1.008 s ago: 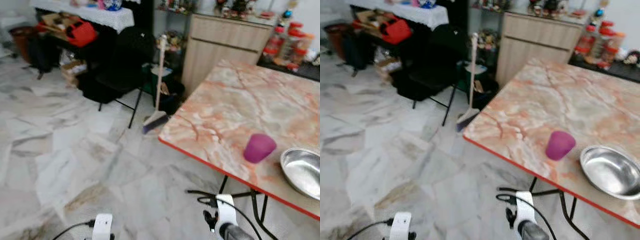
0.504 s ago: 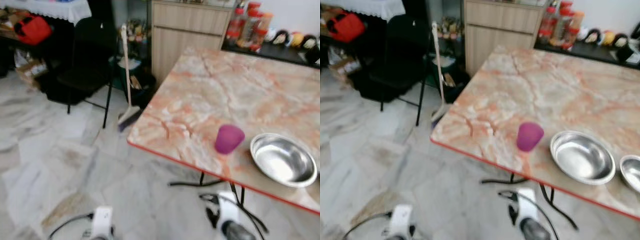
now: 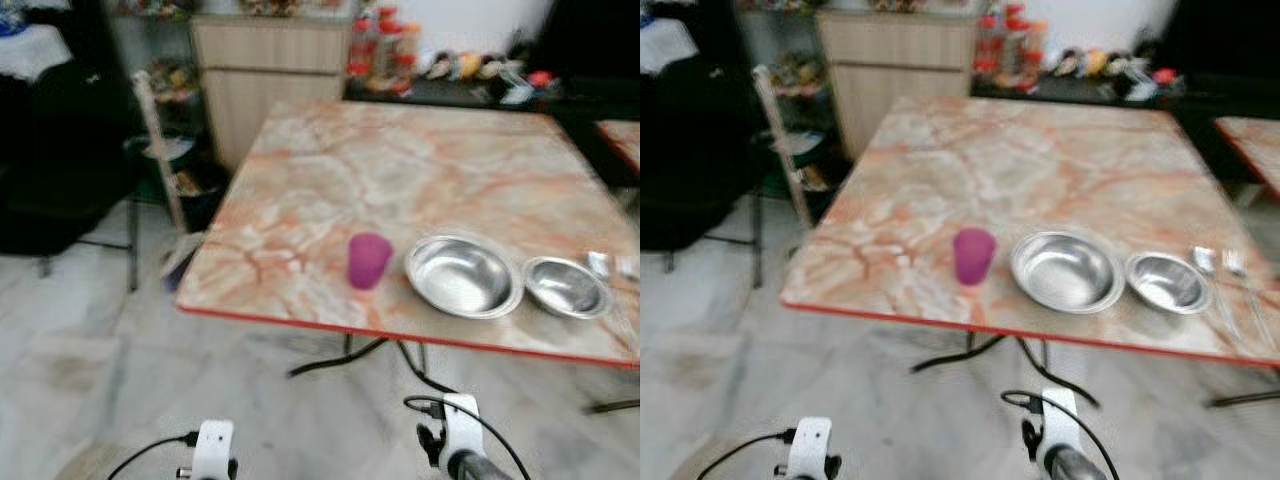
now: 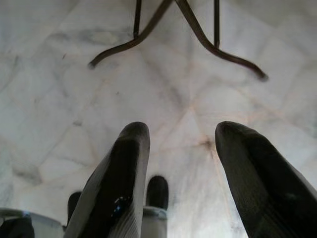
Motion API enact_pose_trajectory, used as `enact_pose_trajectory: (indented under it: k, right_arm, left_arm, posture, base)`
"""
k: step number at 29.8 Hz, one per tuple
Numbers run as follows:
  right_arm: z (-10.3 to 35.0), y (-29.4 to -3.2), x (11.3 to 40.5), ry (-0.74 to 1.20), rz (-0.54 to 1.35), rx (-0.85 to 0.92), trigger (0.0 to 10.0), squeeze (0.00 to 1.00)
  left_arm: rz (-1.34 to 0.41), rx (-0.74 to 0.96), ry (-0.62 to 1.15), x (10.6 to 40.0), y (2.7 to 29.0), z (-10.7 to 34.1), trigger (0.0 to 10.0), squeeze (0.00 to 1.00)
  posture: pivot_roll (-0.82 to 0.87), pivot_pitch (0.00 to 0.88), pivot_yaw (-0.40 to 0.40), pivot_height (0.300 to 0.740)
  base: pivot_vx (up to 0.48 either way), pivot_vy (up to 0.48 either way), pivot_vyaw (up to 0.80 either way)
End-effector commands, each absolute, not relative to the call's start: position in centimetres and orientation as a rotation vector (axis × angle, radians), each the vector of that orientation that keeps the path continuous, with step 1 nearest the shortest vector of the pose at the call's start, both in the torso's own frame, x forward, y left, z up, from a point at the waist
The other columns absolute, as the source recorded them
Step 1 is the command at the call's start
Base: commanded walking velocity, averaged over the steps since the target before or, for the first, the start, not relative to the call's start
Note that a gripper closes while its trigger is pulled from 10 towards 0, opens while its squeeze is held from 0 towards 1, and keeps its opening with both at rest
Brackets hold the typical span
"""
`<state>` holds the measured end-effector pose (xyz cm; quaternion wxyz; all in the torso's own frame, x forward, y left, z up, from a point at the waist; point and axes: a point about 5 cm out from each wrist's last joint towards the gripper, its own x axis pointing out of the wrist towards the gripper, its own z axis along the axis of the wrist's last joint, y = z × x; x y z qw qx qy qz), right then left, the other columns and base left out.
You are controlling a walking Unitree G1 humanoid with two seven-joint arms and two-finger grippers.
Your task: Setting the table
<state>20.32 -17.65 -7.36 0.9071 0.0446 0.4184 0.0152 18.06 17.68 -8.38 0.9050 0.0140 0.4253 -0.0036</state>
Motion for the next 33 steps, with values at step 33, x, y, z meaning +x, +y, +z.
enact_pose_trajectory:
  k: [33]
  right_arm:
    - [-1.3,-14.8,27.1,0.386,0.204,0.153,10.0,0.0]
  left_arm:
    - [-0.038,0.043,0.895,17.8,17.2,-8.6,10.0,0.0]
  posture:
    - [0.06,0.023,-0.015,0.74]
  base:
    - [0.0,0.0,-0.2]
